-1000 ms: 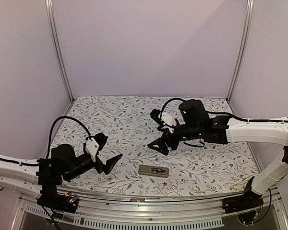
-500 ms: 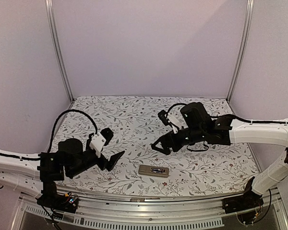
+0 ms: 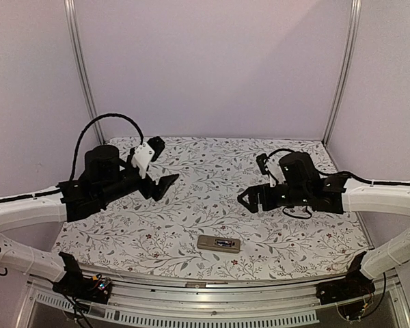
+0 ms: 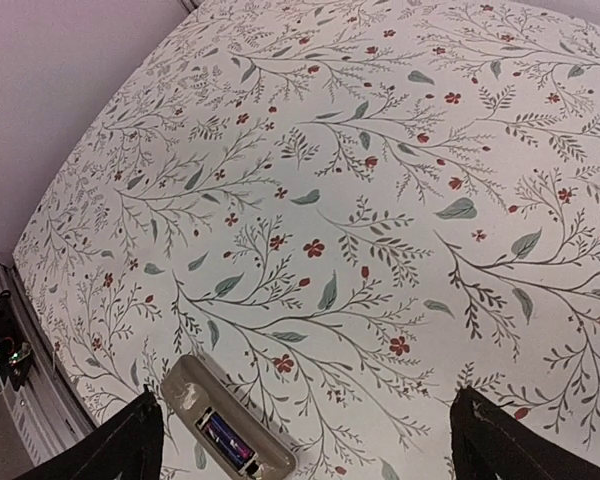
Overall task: Load the batteries into the remote control
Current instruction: Pick up the battery cover from the corner of the board.
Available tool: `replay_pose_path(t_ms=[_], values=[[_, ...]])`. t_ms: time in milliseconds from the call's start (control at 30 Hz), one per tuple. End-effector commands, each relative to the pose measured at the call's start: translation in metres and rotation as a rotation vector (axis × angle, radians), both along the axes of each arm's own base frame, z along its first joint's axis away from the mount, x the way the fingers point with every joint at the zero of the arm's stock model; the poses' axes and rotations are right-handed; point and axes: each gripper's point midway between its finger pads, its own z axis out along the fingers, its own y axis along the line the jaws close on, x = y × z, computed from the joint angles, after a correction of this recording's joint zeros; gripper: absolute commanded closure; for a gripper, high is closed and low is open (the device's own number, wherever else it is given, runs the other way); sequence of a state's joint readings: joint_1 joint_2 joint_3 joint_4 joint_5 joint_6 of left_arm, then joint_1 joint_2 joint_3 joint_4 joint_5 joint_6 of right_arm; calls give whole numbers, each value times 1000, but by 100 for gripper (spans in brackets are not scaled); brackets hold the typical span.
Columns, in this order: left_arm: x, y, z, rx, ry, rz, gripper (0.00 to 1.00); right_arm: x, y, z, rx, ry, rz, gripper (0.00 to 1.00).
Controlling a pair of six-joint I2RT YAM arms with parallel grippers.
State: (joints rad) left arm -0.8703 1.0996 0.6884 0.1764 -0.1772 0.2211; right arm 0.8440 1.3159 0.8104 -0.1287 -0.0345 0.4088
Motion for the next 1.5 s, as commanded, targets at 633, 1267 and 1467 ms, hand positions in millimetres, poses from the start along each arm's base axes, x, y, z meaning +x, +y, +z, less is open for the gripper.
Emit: replay_pose_path(t_ms=[633,1267,1467], values=[[12,35,-37,-26,399,-48,11,14,34,0,-163,469,-277,18],[0,55,-94,-242,427,262,18,-132,142,-70,-295,475,-76,47],[-12,63,-108,-268,451,356,17,-152,187,-92,-359,568,-85,50]])
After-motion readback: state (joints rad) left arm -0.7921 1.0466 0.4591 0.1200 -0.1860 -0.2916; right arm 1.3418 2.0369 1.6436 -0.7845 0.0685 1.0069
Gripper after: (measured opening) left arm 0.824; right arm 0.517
